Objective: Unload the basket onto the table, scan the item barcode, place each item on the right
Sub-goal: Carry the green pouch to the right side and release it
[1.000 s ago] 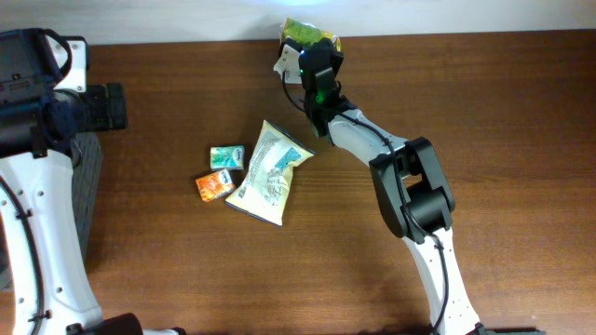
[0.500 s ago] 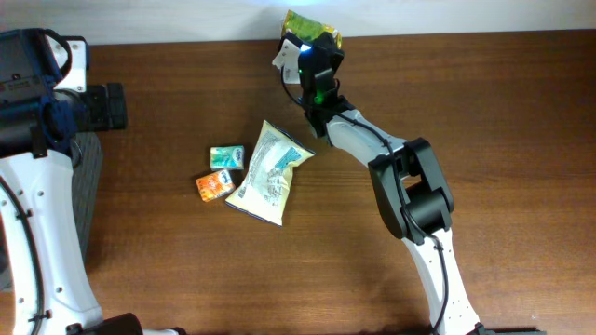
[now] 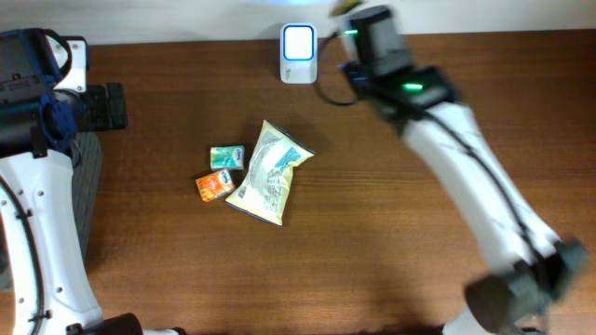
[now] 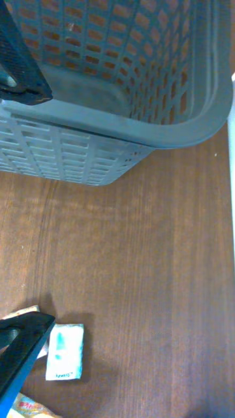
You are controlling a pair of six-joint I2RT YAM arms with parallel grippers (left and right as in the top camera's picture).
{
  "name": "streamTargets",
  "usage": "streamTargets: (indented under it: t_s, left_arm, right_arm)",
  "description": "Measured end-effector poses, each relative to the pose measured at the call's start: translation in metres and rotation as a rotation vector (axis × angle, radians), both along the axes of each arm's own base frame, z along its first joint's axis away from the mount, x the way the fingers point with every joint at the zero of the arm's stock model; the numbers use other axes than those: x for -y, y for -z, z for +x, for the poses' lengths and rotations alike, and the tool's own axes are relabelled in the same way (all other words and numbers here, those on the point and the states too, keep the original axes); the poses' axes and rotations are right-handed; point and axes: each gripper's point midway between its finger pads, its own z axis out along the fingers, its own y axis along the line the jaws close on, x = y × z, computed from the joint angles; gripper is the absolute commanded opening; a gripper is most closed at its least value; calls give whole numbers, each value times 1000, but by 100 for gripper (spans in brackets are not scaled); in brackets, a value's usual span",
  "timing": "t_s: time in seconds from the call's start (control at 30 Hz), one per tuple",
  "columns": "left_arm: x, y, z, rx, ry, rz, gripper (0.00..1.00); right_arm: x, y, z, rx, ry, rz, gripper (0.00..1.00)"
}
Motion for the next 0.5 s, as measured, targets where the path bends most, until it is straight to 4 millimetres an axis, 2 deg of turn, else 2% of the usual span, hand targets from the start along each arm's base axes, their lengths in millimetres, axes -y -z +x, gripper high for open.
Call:
streamTargets:
  t_s: [0.07,0.13,0.2,0.33,0.4,0.5]
  left_arm:
    - [0,0,0,-1,-1,1,99]
    - [0,0,0,-1,-1,1,99]
    - [0,0,0,0,-1,1,99]
    - [0,0,0,-1,-1,1,99]
    - [0,0,0,-1,-1,1,99]
    - [0,0,0,-1,-1,1,99]
  right_arm:
    - [34,-5,-33,-73,134,111,4]
    - [71,7,-66,-190,291,189,4]
    - [97,26,-85,-288,424,258,4]
    - [124,61,-94,-391,572,347,4]
    - [141,90,-98,-445,672,391,4]
    - [178,144,-98,-475,843,474,4]
